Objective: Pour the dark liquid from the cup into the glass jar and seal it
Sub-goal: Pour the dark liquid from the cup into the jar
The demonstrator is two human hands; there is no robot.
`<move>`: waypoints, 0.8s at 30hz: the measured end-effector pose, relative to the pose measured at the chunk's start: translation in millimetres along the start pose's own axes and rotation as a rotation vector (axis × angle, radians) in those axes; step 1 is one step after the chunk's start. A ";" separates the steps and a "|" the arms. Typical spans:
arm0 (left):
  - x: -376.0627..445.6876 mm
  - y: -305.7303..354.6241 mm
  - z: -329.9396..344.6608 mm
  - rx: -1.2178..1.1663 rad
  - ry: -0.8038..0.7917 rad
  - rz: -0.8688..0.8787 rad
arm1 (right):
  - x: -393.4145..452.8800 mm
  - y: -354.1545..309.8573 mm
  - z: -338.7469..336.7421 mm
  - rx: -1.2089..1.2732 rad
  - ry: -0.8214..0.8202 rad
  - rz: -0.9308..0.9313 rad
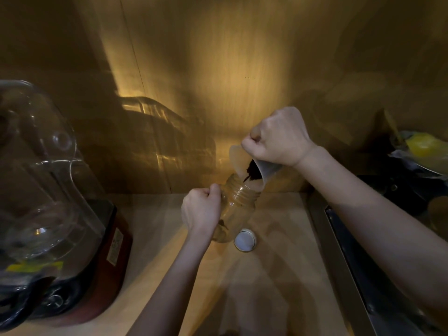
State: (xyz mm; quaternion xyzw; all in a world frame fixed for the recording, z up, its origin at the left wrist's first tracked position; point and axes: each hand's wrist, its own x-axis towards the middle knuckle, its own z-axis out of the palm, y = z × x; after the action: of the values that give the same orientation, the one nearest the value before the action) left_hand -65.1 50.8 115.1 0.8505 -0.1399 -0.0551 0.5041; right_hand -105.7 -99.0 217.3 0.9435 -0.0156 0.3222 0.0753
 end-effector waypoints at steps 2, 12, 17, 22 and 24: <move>-0.4 0.3 0.0 -0.009 -0.010 -0.006 | -1.4 -0.8 -0.3 0.008 -0.009 -0.030; -0.1 2.2 2.0 -0.028 -0.037 -0.033 | 3.7 3.0 -1.3 -0.011 -0.011 -0.076; 0.6 4.9 1.2 -0.039 -0.035 -0.031 | 2.9 3.9 -0.7 -0.012 -0.023 -0.120; 2.2 2.9 3.0 -0.053 -0.042 -0.027 | 3.6 4.5 -2.5 -0.019 -0.024 -0.122; 2.8 1.1 3.5 -0.058 -0.044 -0.030 | 3.6 3.7 -2.8 -0.010 -0.017 -0.123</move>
State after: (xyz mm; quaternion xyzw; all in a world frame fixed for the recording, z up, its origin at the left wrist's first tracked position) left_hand -63.5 46.5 114.5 0.8361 -0.1366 -0.0854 0.5245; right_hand -104.8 -102.2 222.2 0.9450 0.0402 0.3090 0.0994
